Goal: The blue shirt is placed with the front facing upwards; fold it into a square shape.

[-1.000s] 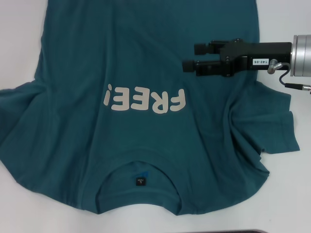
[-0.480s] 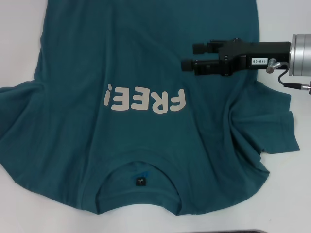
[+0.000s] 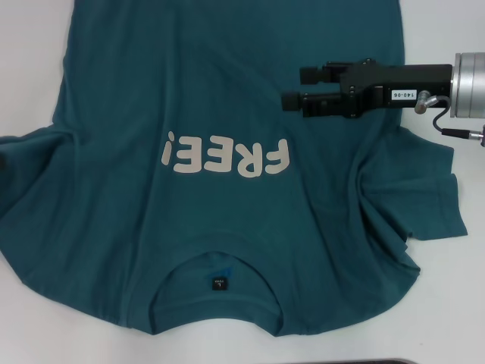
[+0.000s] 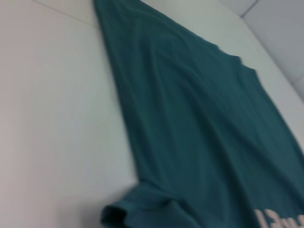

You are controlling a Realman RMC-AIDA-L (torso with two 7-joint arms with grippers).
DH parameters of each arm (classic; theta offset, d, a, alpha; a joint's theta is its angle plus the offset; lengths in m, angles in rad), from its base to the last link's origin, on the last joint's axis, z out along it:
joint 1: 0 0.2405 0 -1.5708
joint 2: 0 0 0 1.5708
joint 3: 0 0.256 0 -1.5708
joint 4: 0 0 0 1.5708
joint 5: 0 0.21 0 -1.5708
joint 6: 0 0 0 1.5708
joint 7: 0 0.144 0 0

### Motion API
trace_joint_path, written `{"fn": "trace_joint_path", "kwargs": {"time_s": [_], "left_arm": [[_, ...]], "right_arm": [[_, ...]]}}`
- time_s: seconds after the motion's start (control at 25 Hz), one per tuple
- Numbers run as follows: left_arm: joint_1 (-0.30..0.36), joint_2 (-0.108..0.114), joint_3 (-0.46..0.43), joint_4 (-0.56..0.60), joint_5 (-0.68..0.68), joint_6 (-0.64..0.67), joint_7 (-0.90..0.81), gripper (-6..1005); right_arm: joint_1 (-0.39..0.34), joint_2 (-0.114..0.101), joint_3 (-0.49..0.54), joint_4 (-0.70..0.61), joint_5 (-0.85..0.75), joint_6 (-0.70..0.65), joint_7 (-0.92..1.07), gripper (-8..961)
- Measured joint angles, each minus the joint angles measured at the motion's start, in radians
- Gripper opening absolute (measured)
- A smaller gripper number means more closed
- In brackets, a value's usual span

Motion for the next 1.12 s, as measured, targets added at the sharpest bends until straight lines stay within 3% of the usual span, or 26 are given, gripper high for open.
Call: {"fn": "trace_joint_path", "kwargs": {"time_s": [0.48,0.88,1.12], "left_arm": [[-0.044,-0.039,-0.013,0.004,-0.042,0.096,-0.045,32],[-0.053,-0.081,-0.014,0.006,-0.044,0.062,-0.052,39],[-0.069,-0.093,-0.014,0.024,-0.045,0.045,-0.052,43]], "right_arm": [[-0.004,0.0,0.0,0.0,0.0,0.0,-0.004,850],[-0.006,0.0,-0.002,0.0,0.0,0.0,-0.005,851],[-0.006,0.001,-0.004,0.0,0.0,0.0,-0.006,850]]}}
